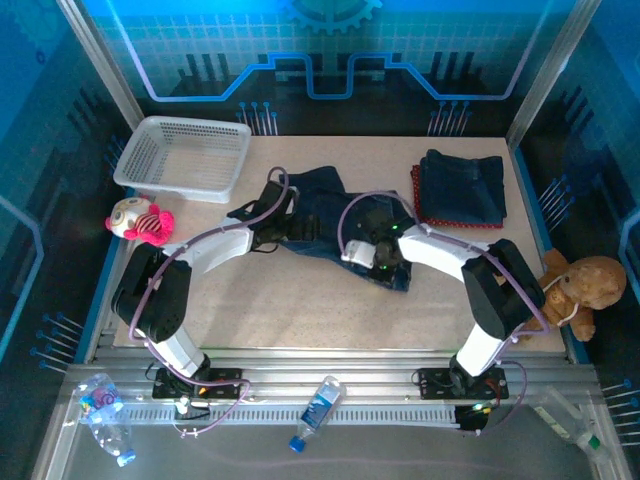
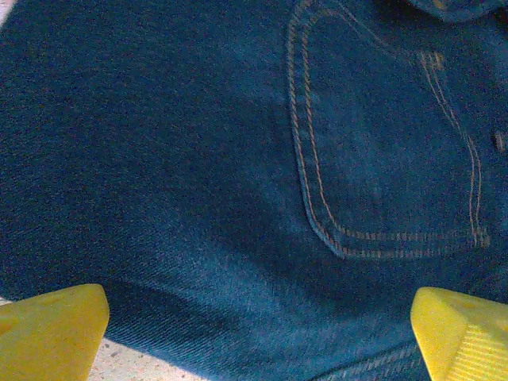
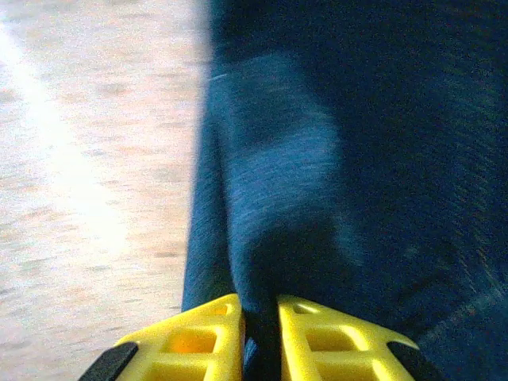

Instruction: Fold and stack the skirts

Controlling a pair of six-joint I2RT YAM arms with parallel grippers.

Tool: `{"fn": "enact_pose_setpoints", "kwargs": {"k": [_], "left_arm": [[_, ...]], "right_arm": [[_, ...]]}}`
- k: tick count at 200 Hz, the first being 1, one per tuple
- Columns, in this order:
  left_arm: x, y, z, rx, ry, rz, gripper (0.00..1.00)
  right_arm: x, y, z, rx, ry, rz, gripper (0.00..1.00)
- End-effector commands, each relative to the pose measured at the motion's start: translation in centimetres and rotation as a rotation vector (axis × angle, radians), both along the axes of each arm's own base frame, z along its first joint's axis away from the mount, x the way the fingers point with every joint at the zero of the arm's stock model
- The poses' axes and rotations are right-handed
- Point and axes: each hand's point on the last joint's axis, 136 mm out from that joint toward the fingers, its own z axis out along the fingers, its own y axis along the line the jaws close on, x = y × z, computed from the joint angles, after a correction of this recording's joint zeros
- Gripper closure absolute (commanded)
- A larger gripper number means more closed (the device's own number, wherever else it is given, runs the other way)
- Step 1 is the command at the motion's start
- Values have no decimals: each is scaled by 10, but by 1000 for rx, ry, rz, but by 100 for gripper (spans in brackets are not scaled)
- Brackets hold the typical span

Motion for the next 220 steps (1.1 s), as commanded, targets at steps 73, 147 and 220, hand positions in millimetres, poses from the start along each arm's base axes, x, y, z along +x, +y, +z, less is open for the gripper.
{"fn": "enact_pose_setpoints", "kwargs": {"k": [73, 147, 220], "left_arm": [[11, 41, 23, -66, -57, 211, 1], [10, 55, 21, -71, -48, 254, 1], [3, 68, 17, -66, -43, 285, 1]], "right_arm": [[39, -26, 90, 422, -44, -388, 35], [38, -42, 39, 139, 23, -158, 51], [45, -31, -12, -73, 70, 75, 53]]}}
